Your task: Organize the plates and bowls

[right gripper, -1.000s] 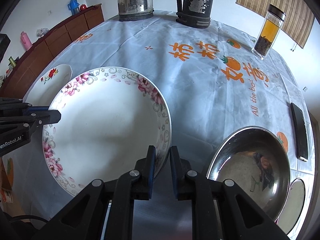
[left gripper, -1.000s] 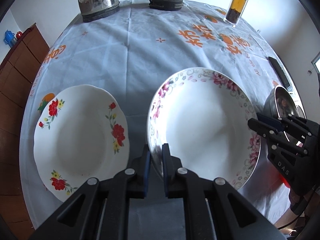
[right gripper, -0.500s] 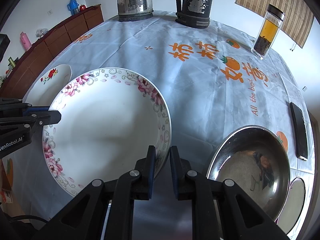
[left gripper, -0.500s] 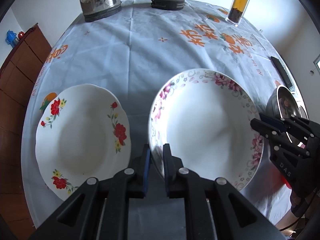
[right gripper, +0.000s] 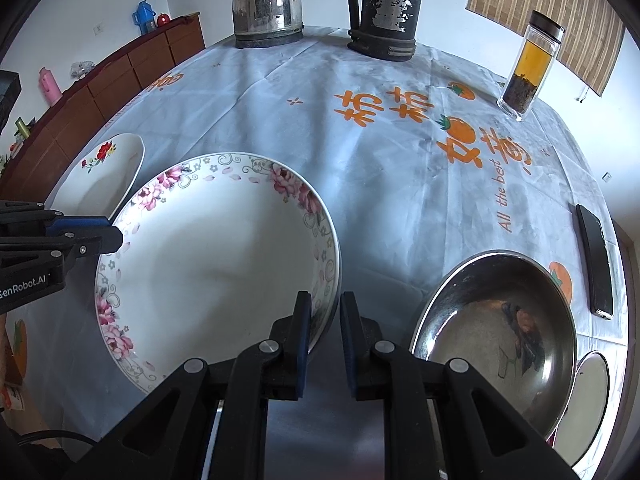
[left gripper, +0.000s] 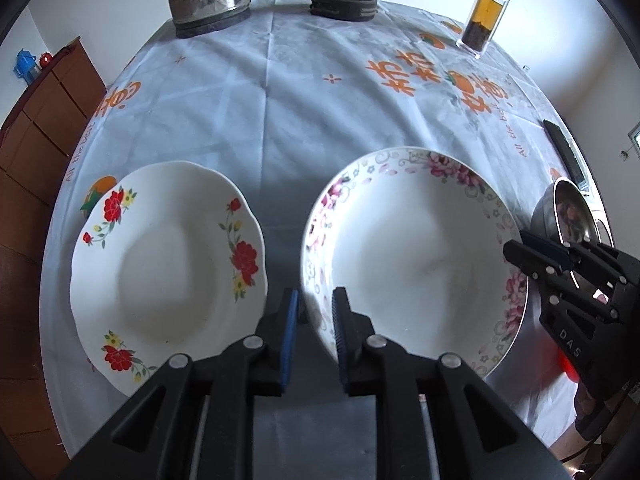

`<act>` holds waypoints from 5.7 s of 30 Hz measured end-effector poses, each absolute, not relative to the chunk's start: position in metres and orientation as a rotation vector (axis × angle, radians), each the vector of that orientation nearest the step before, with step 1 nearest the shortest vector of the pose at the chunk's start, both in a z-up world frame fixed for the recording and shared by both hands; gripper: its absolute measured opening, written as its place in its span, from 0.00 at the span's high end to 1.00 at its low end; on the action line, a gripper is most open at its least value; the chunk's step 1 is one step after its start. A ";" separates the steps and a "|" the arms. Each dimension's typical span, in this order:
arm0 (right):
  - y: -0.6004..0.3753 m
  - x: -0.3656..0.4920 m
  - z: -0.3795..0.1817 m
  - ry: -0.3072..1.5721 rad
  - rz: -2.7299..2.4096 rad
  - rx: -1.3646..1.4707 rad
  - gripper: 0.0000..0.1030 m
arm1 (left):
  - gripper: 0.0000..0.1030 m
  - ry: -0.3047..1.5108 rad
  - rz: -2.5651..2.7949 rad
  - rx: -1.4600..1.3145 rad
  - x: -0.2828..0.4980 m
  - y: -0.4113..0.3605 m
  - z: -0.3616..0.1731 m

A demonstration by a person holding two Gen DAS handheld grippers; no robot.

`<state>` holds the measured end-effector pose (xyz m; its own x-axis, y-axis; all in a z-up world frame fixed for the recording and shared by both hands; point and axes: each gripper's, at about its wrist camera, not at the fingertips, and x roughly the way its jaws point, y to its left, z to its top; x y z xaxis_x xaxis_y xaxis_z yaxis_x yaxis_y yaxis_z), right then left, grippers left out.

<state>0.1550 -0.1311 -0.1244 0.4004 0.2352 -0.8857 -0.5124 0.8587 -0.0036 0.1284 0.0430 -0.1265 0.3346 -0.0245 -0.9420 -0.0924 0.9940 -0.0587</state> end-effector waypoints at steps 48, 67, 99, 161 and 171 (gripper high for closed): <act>0.025 0.158 -0.105 1.063 0.747 -0.280 0.66 | 0.47 1.192 0.420 -0.395 0.059 0.219 -0.136; 0.072 0.165 -0.133 1.124 0.770 -0.431 0.72 | 0.77 1.225 0.358 -0.384 0.073 0.216 -0.153; 0.065 0.138 -0.110 1.089 0.790 -0.381 0.75 | 0.79 1.213 0.391 -0.377 0.057 0.211 -0.130; -0.064 0.131 -0.084 1.033 0.631 -0.219 0.75 | 0.79 1.200 0.253 -0.220 0.082 0.095 -0.095; -0.080 0.133 -0.085 1.035 0.600 -0.201 0.75 | 0.79 1.202 0.223 -0.205 0.088 0.082 -0.096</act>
